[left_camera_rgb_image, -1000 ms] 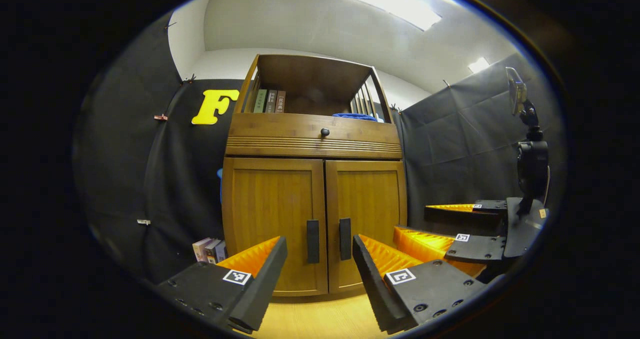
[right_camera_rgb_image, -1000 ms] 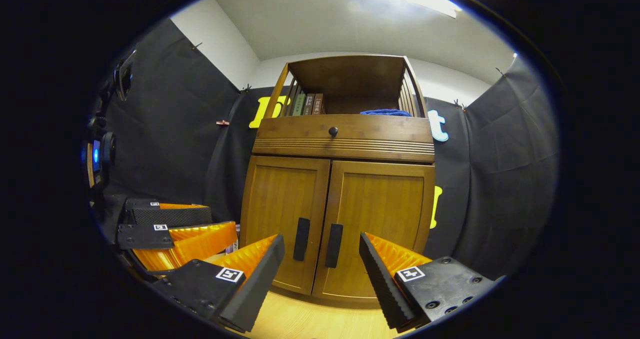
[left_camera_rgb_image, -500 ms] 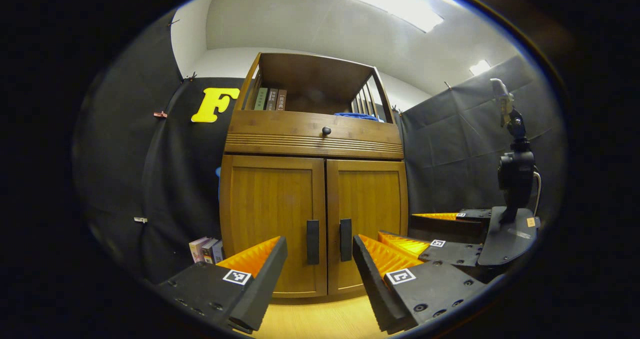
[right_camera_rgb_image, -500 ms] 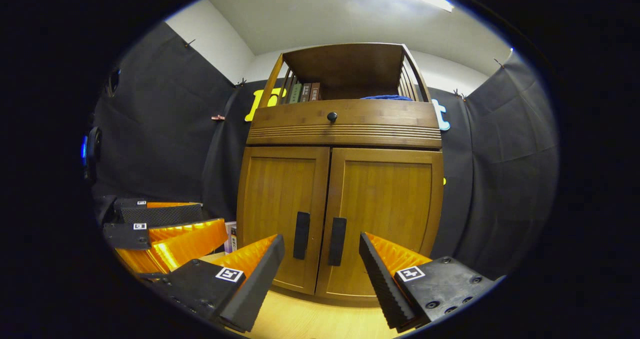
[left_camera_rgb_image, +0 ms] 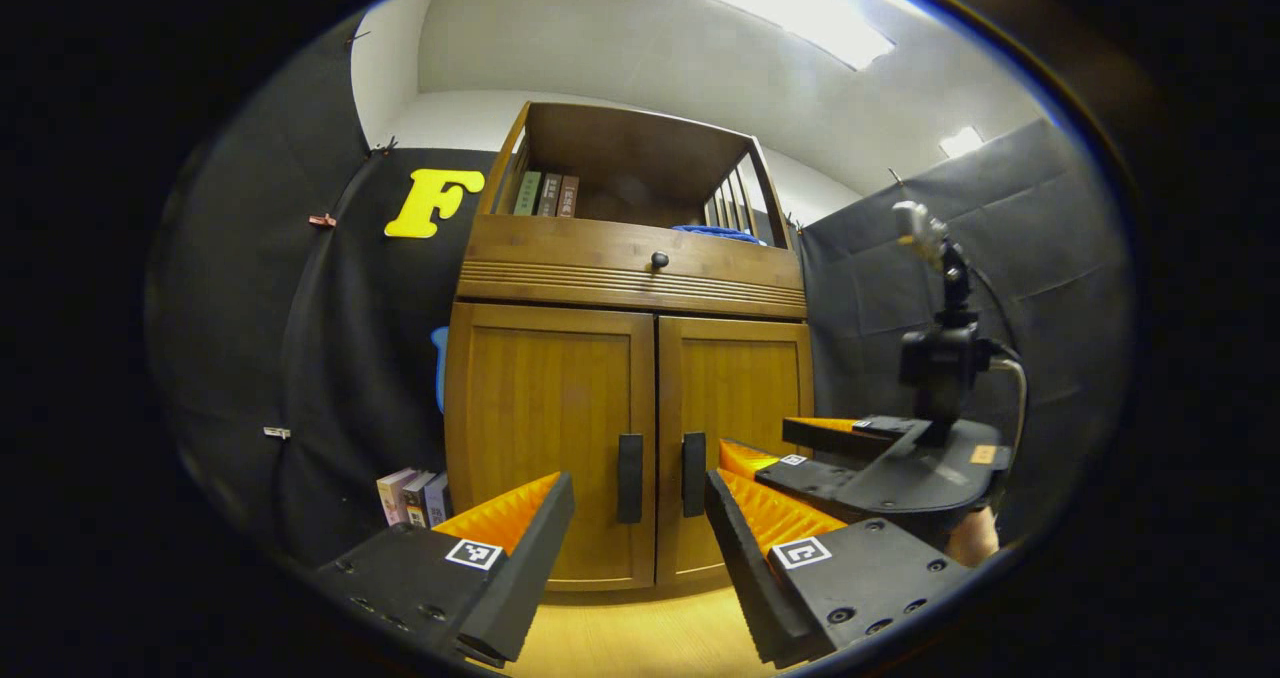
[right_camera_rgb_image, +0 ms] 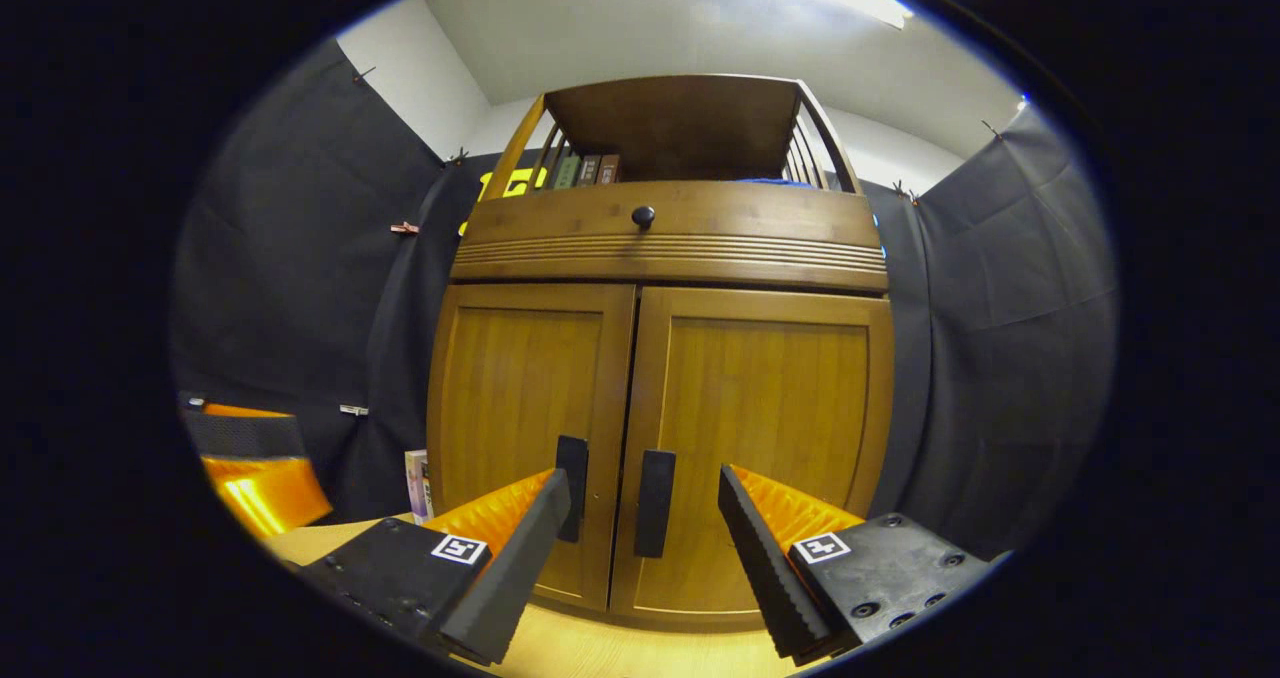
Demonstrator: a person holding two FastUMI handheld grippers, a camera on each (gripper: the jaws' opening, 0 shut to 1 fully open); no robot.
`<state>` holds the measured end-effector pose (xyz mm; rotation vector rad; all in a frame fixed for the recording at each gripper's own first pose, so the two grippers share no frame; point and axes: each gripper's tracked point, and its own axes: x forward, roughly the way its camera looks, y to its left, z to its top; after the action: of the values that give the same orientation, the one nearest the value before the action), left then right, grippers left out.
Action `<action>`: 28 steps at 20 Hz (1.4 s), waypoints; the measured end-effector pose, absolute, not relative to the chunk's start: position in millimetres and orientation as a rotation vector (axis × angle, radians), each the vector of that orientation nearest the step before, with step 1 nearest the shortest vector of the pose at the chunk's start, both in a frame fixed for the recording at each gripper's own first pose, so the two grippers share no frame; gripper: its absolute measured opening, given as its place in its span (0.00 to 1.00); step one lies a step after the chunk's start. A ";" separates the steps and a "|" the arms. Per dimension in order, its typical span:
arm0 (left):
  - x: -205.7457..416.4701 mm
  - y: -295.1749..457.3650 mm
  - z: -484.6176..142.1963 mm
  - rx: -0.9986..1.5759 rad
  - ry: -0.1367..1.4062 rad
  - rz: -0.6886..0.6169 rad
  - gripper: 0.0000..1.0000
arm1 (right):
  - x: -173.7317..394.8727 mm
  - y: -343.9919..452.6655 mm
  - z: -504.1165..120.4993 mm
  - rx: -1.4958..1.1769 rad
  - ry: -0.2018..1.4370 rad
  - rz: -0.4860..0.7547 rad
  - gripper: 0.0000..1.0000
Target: Open the right door of the double-door shoe cabinet with the right hand, and open the left door with the left hand.
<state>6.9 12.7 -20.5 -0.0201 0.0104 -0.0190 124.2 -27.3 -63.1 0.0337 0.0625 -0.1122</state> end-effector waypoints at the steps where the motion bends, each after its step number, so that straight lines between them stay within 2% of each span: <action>1: 3.3 16.1 -16.5 -0.012 0.002 -0.010 0.82 | 134.5 -28.6 -71.4 0.042 0.073 -0.119 0.95; 2: -0.4 19.0 -15.2 -0.002 -0.003 0.000 0.80 | 144.0 -30.6 -79.8 0.048 0.088 -0.128 0.95; 7: -13.6 40.8 -10.1 0.032 -0.019 0.087 0.83 | 186.4 -44.5 -127.6 0.017 0.151 -0.182 0.94; 11: -16.7 43.8 -11.7 0.037 -0.023 0.087 0.80 | 208.3 -47.9 -158.9 0.020 0.185 -0.205 0.92; 14: -17.0 48.5 -14.8 0.030 -0.021 0.082 0.83 | 220.3 -52.7 -170.7 0.019 0.193 -0.222 0.91; 16: -17.5 53.5 -14.9 0.028 -0.022 0.087 0.80 | 225.6 -55.4 -175.5 0.021 0.190 -0.230 0.82; 19: -18.8 60.9 -16.2 0.029 -0.022 0.103 0.82 | 230.3 -53.9 -185.9 0.037 0.209 -0.231 0.75; 20: -19.9 62.0 -16.4 0.031 -0.023 0.108 0.82 | 233.7 -56.2 -188.3 0.039 0.209 -0.240 0.63; 22: -21.4 66.9 -15.6 0.035 -0.024 0.120 0.82 | 235.7 -48.8 -186.0 0.071 0.204 -0.222 0.50; 24: -22.1 72.0 -15.7 0.033 -0.024 0.129 0.82 | 239.0 -51.2 -187.8 0.060 0.196 -0.234 0.38; 25: -22.9 73.1 -16.0 0.032 -0.021 0.129 0.80 | 238.0 -50.9 -187.5 0.054 0.193 -0.231 0.38; 26: -23.3 72.1 -16.7 0.029 -0.021 0.126 0.83 | 239.1 -50.6 -188.3 0.056 0.197 -0.227 0.31; 27: -23.0 71.7 -16.1 0.024 -0.020 0.122 0.83 | 238.2 -50.9 -189.5 0.069 0.204 -0.220 0.31; 28: -24.0 71.1 -18.7 0.020 -0.014 0.117 0.83 | 236.2 -49.8 -188.7 0.072 0.209 -0.209 0.20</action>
<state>-24.0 71.1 -18.7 0.0200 -0.0140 0.1170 236.2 -49.8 -188.7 0.0716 0.2089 -0.2088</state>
